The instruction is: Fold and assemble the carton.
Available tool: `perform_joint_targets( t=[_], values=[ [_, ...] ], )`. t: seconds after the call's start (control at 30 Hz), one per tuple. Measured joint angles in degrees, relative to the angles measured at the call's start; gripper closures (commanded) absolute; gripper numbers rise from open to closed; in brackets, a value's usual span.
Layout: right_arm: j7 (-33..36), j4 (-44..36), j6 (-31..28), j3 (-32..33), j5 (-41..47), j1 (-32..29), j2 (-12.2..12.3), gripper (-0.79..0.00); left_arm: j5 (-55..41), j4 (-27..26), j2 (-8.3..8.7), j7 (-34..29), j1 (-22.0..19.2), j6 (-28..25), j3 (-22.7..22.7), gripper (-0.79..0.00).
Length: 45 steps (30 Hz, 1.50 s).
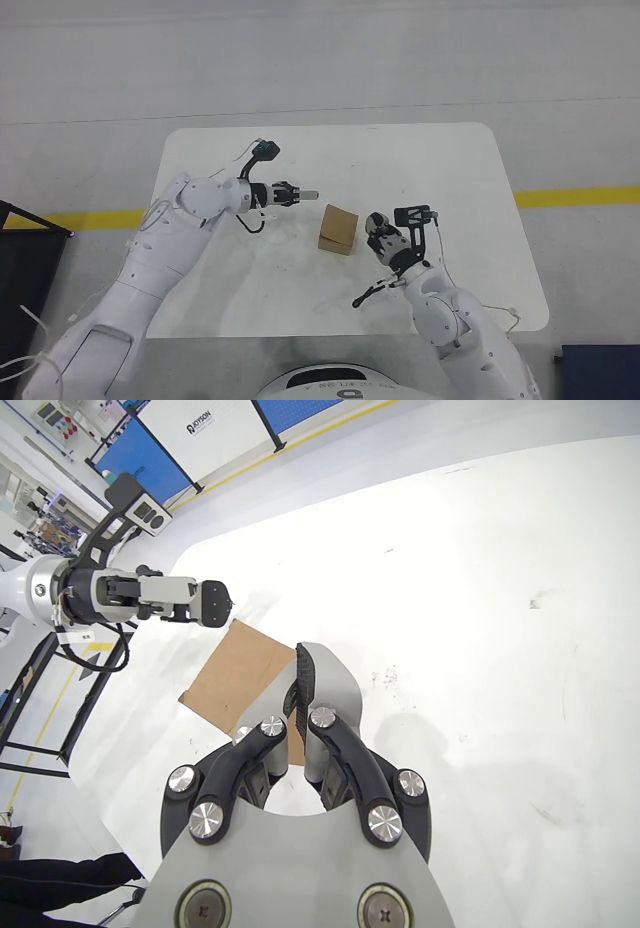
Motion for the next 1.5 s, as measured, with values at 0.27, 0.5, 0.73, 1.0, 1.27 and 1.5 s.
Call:
perform_joint_targets(
  t=[0.27,0.5,0.73,1.0,1.27,1.5],
  values=[
    [3.7,1.6,1.6,1.0,4.1,0.7,-0.1,-0.323,0.3,-4.6,1.07,-2.2,4.9,0.8,-1.4,-0.785],
    [5.9,3.4,1.6,0.0,5.7,2.5,-0.3,-0.317,1.3,-5.5,1.33,-4.2,5.5,0.4,-0.8,-0.785],
    [7.3,5.9,3.0,-2.1,5.7,5.3,-0.7,-0.317,2.2,-4.0,1.21,-4.5,4.3,0.7,0.1,-0.785],
    [7.5,7.3,3.2,-2.7,6.4,6.7,-0.9,-0.323,2.5,-2.0,0.78,-4.2,3.0,0.6,1.8,-0.785],
    [6.1,6.2,0.8,-1.3,9.7,5.5,-0.9,-0.351,2.0,-0.5,0.57,-3.6,1.4,0.6,2.0,-0.785],
    [6.9,7.6,-1.6,-0.6,13.4,5.8,-0.8,-0.357,2.1,-0.5,0.70,-3.9,1.5,0.7,1.9,-0.785]
  ],
)
